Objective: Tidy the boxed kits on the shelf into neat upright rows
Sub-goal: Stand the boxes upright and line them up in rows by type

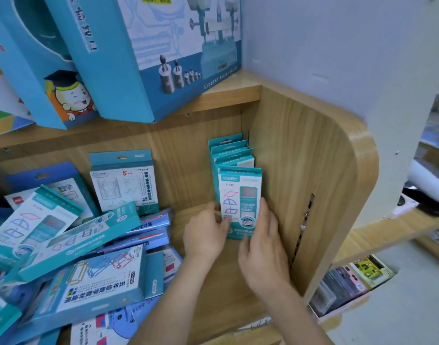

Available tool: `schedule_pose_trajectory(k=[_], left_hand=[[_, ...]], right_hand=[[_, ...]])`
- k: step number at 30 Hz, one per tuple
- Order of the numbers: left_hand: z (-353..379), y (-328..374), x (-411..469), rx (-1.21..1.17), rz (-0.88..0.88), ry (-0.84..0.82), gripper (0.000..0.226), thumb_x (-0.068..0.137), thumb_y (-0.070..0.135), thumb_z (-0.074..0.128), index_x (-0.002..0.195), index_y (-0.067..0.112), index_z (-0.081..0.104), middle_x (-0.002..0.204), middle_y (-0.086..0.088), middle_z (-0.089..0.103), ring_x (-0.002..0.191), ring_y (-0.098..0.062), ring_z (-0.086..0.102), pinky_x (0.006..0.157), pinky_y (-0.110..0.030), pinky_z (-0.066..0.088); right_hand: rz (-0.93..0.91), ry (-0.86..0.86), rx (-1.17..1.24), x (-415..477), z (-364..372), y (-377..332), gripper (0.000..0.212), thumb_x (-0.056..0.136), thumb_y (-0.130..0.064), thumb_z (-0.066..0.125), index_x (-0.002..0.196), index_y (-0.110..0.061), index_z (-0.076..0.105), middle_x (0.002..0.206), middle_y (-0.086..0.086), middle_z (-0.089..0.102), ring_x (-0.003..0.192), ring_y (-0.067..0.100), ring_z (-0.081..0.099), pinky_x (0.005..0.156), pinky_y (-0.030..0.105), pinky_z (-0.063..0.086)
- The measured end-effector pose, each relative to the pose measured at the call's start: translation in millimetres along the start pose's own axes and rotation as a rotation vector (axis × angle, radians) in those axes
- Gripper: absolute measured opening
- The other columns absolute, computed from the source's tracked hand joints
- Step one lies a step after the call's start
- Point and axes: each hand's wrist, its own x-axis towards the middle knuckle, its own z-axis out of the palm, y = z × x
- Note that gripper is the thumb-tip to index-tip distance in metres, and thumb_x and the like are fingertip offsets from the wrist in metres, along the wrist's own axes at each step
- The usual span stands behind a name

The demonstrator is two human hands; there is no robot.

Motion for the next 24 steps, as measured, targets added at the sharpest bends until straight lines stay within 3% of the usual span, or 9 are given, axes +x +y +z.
schedule_pose_trajectory(k=[8, 12, 15, 19, 24], left_hand=[[12, 3, 5, -0.093, -0.028, -0.027, 0.037, 0.076, 0.041, 0.072, 0.095, 0.025, 0.044, 0.091, 0.006, 0.070, 0.088, -0.023, 0.065, 0.069, -0.035, 0.050], [15, 5, 5, -0.145, -0.015, 0.060, 0.035, 0.077, 0.035, 0.073, 0.094, 0.022, 0.045, 0.089, 0.004, 0.065, 0.084, -0.024, 0.063, 0.067, -0.039, 0.050], [19, 8, 6, -0.163, 0.000, 0.077, 0.037, 0.079, 0.029, 0.072, 0.095, 0.024, 0.039, 0.093, 0.004, 0.067, 0.082, -0.024, 0.065, 0.066, -0.038, 0.050], [20, 8, 13, -0.141, 0.031, 0.069, 0.036, 0.081, 0.022, 0.069, 0.101, 0.023, 0.038, 0.098, 0.000, 0.069, 0.085, -0.027, 0.067, 0.070, -0.040, 0.051], [11, 10, 20, -0.143, 0.048, 0.114, 0.039, 0.081, 0.020, 0.070, 0.109, 0.020, 0.042, 0.111, -0.004, 0.062, 0.089, -0.026, 0.065, 0.071, -0.039, 0.051]], right_hand=[[0.039, -0.095, -0.079, 9, -5, 0, 0.076, 0.091, -0.022, 0.048, 0.151, -0.024, 0.001, 0.138, 0.007, 0.031, 0.109, 0.026, 0.053, 0.079, 0.035, 0.048], [0.144, -0.231, -0.134, 23, -3, 2, 0.078, 0.092, -0.028, 0.044, 0.151, -0.025, -0.007, 0.119, 0.012, 0.054, 0.097, 0.031, 0.060, 0.070, 0.034, 0.043], [0.205, -0.260, 0.024, 31, 1, 2, 0.078, 0.092, -0.025, 0.046, 0.151, -0.023, -0.004, 0.118, 0.012, 0.062, 0.098, 0.034, 0.061, 0.070, 0.035, 0.045], [0.273, -0.271, 0.319, 35, 4, -4, 0.075, 0.092, -0.021, 0.048, 0.152, -0.028, 0.002, 0.132, 0.008, 0.057, 0.111, 0.030, 0.058, 0.082, 0.033, 0.046], [0.212, -0.241, 0.380, 31, -6, -8, 0.078, 0.090, -0.010, 0.048, 0.151, -0.034, 0.007, 0.135, 0.001, 0.054, 0.108, 0.023, 0.059, 0.088, 0.035, 0.049]])
